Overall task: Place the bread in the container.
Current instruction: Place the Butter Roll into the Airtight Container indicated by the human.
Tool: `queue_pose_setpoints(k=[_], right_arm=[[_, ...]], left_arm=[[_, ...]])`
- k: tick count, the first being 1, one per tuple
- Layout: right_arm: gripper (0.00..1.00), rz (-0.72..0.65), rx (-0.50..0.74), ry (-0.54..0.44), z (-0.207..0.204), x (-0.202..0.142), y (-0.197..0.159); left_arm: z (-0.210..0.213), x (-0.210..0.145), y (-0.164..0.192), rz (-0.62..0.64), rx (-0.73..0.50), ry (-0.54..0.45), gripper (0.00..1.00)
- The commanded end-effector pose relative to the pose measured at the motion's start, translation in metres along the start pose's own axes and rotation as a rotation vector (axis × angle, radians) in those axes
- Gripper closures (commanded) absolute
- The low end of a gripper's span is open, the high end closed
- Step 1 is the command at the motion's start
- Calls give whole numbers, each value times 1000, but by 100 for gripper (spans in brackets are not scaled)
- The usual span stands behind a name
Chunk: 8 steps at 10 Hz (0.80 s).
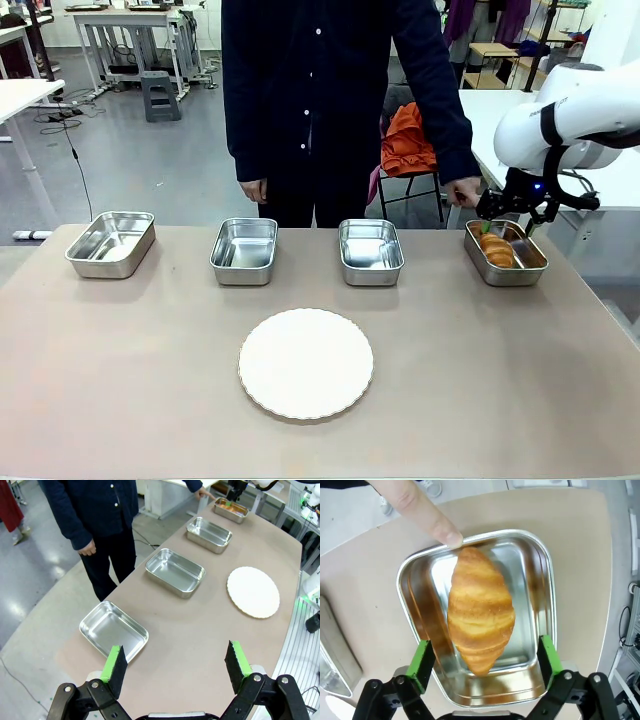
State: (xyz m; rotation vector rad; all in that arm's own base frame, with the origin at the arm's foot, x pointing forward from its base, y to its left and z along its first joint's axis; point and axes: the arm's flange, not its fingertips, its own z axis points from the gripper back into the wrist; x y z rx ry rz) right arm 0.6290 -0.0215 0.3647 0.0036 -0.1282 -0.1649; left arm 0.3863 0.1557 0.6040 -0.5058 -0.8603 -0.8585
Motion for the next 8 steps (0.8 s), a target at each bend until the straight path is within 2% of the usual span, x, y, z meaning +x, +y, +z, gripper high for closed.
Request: queue_pose_setpoints(k=[1, 8], right_arm=[[0, 8, -1, 14, -2, -1, 0], [0, 8, -1, 14, -2, -1, 0]], left_arm=[[1, 0, 0, -6, 2, 3, 0], [1, 0, 0, -6, 2, 3, 0]])
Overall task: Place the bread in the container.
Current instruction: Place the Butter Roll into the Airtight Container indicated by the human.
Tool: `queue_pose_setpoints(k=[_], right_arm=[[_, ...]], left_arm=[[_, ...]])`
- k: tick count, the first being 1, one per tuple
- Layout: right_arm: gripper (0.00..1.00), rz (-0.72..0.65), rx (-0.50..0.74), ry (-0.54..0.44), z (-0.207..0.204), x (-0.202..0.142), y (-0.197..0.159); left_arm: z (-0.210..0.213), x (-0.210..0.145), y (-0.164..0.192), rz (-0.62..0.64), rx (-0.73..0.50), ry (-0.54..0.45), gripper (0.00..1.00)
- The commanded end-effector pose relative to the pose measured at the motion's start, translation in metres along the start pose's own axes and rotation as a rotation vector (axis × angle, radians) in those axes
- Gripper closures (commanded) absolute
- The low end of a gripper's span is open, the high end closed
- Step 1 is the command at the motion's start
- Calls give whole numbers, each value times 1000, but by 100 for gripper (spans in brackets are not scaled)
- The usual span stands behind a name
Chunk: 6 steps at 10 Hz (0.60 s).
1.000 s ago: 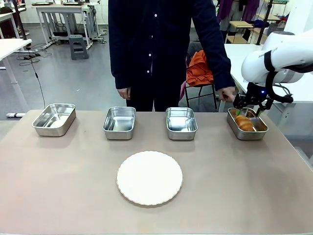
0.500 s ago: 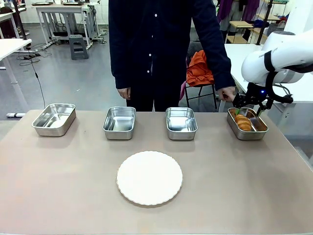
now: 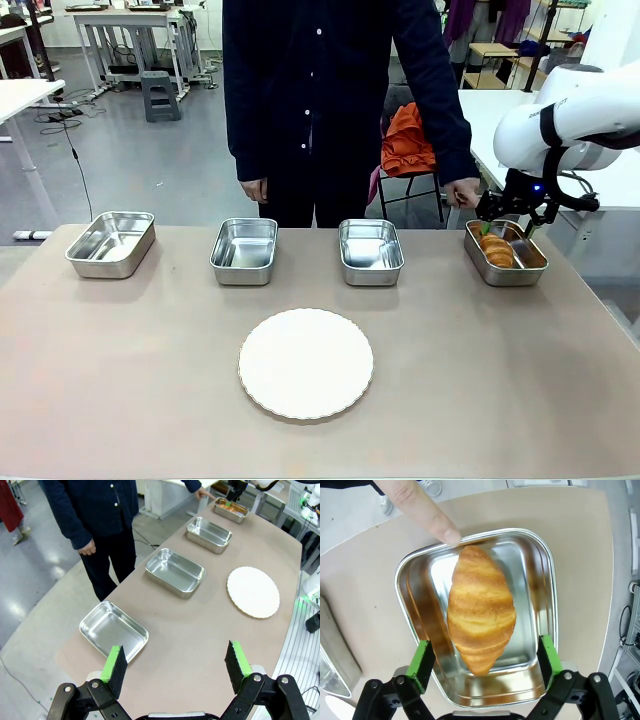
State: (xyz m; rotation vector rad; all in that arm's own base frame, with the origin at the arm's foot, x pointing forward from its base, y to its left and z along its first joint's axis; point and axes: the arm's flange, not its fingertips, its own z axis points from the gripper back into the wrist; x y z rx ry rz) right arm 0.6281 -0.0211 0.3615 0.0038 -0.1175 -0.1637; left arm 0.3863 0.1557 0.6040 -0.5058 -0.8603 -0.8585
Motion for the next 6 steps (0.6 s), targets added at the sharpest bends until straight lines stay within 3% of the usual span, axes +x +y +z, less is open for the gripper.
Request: queue_pose_setpoints(k=[1, 2, 6], right_arm=[[0, 7, -1, 3, 1, 0, 0], [0, 0, 0, 0, 0, 0, 0], [0, -23, 17, -123, 93, -93, 26]], left_arm=[[1, 0, 0, -6, 2, 3, 0], [1, 0, 0, -6, 2, 3, 0], [1, 0, 0, -6, 2, 3, 0]])
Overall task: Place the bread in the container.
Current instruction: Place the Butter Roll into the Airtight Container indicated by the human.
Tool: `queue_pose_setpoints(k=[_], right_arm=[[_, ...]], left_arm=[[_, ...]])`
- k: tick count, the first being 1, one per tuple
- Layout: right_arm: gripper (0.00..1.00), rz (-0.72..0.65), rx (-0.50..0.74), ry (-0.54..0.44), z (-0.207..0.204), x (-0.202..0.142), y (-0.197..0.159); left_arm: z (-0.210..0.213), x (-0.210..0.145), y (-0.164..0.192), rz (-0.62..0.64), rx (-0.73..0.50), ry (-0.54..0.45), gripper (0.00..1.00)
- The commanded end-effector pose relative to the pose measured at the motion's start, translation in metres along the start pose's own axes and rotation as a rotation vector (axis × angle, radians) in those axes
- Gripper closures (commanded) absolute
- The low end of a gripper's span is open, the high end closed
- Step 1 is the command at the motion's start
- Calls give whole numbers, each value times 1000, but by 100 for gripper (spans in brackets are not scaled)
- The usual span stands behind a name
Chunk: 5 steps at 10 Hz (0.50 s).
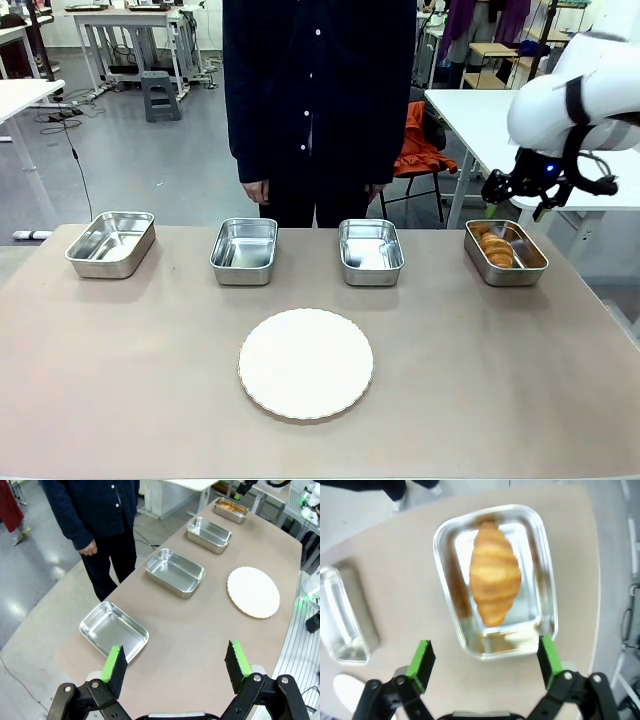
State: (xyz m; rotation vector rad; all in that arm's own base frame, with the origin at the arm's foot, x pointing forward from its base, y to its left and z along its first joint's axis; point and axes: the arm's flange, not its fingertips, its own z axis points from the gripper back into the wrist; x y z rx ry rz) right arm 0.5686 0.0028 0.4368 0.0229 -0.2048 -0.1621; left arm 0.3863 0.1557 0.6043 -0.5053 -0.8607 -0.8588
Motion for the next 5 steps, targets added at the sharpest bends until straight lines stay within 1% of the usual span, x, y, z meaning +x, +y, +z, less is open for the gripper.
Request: queue_pose_setpoints(k=[1, 3, 5], right_arm=[[0, 1, -6, -77, 29, -66, 22], [0, 64, -11, -140, 48, -121, 42], [0, 165, -7, -151, 52, -169, 55]], left_arm=[[1, 0, 0, -5, 1, 3, 0], [1, 0, 0, -5, 1, 3, 0], [1, 0, 0, -5, 1, 3, 0]])
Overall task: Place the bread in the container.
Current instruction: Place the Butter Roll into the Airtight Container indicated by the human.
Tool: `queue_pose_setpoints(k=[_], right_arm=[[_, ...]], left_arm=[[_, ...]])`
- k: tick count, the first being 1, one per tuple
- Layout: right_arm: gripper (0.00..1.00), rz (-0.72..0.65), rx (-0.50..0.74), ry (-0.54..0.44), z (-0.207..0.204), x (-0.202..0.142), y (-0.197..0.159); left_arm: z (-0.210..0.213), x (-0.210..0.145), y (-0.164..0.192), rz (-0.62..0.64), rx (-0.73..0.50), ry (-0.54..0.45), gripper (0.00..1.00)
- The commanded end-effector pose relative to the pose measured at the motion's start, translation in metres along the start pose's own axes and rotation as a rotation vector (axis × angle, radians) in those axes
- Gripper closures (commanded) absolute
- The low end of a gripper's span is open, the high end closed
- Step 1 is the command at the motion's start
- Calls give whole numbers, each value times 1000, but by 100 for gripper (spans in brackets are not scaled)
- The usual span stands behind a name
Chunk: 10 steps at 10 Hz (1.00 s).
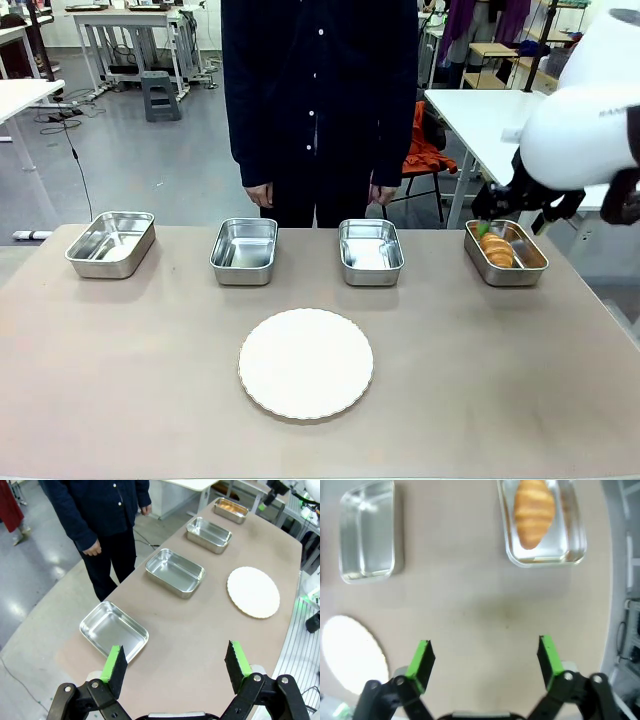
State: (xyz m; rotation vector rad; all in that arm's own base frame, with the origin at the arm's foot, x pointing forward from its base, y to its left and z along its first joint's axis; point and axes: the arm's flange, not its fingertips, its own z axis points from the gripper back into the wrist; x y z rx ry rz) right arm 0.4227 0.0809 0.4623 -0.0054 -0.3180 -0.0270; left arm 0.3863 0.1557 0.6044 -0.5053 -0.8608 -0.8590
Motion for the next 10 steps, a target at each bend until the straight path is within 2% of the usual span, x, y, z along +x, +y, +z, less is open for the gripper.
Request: queue_pose_setpoints(k=[1, 4, 5, 10], right_arm=[[0, 71, 3, -26, 2, -38, 7], [0, 150, 31, 20, -2, -56, 13], [0, 94, -5, 4, -1, -52, 18], [0, 94, -5, 4, -1, -52, 18]], left_arm=[[1, 0, 0, -5, 1, 3, 0], [1, 0, 0, -5, 1, 3, 0], [1, 0, 0, -5, 1, 3, 0], [1, 0, 0, -5, 1, 3, 0]])
